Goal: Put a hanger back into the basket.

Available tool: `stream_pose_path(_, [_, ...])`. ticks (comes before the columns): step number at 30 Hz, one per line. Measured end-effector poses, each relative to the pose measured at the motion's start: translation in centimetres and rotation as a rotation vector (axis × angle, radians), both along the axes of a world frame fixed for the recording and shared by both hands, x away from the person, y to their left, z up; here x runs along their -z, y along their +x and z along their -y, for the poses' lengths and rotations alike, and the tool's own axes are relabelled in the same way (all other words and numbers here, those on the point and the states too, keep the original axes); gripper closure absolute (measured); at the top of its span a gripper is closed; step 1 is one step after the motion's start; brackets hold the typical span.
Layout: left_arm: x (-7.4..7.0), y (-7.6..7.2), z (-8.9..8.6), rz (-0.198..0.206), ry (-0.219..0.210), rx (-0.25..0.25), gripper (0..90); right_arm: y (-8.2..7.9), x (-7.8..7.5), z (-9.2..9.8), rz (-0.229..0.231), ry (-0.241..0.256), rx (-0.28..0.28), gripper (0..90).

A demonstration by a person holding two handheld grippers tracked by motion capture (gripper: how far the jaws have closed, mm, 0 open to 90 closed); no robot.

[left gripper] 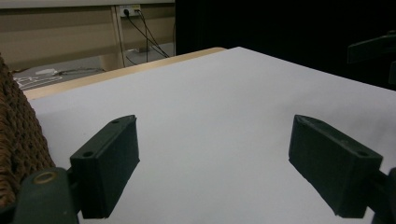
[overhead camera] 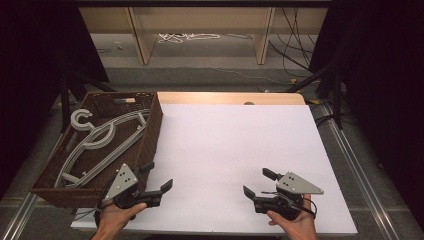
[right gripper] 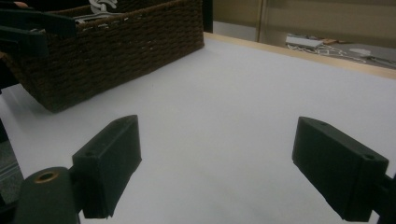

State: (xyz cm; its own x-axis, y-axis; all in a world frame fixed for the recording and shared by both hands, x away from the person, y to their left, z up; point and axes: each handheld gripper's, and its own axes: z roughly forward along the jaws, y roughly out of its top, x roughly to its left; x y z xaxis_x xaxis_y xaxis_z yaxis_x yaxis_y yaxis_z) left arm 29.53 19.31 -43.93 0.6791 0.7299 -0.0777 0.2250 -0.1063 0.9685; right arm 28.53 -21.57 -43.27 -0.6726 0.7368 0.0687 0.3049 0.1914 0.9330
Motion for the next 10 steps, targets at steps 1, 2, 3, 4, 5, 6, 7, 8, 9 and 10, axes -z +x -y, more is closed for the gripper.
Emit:
stream_pose_path(1, [0.0, 0.01, 0.01, 0.001, 0.003, 0.0, 16.1, 0.06, 0.13, -0.14, -0.001, 0.01, -0.011, 16.3])
stream_pose_path(2, [-0.05, -0.07, -0.02, -0.003, 0.017, -0.009, 16.0, 0.05, 0.11, -0.14, 0.0, 0.007, -0.014, 16.3])
stream_pose_path(3, [-0.03, -0.06, -0.02, -0.001, 0.018, -0.009, 16.0, 0.06, 0.09, -0.18, 0.006, 0.008, -0.013, 16.3])
stream_pose_path(4, [-0.02, -0.03, -0.04, -0.001, 0.018, -0.009, 16.0, 0.07, 0.08, -0.23, 0.002, 0.008, -0.014, 16.3])
stream_pose_path(5, [-0.01, 0.01, -0.04, -0.002, 0.017, -0.005, 16.1, 0.07, 0.07, -0.15, 0.004, -0.01, -0.005, 16.3])
stream_pose_path(6, [0.02, 0.02, -0.03, -0.004, 0.019, -0.004, 16.0, 0.09, 0.14, -0.17, 0.0, -0.007, -0.001, 16.3])
stream_pose_path(7, [0.06, 0.03, 0.0, -0.005, 0.022, 0.001, 16.1, 0.1, 0.15, -0.18, -0.008, -0.006, -0.002, 16.3])
stream_pose_path(8, [0.16, 0.11, 0.04, -0.004, 0.022, 0.01, 16.0, 0.14, 0.14, -0.18, -0.005, -0.005, -0.003, 16.3])
stream_pose_path(9, [0.14, 0.08, 0.04, -0.01, 0.033, 0.009, 16.0, 0.15, 0.13, -0.23, -0.002, 0.001, -0.001, 16.3])
stream_pose_path(10, [0.27, 0.16, 0.16, -0.011, 0.025, 0.015, 16.0, 0.16, 0.12, -0.23, 0.0, -0.003, -0.001, 16.3])
